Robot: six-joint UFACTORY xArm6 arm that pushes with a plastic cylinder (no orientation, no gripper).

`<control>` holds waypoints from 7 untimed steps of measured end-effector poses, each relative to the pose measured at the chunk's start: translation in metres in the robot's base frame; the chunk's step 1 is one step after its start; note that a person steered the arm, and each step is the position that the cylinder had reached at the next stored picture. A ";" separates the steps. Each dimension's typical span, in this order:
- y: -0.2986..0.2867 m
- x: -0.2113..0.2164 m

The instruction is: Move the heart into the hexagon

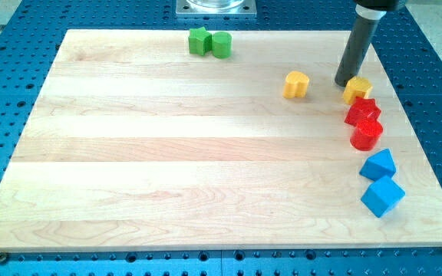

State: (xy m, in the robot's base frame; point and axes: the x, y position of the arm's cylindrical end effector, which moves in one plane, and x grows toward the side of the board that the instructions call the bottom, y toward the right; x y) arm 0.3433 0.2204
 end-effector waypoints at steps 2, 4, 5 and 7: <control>-0.090 0.066; -0.066 0.025; -0.051 0.017; -0.015 -0.007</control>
State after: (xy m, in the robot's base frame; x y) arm 0.3364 0.2053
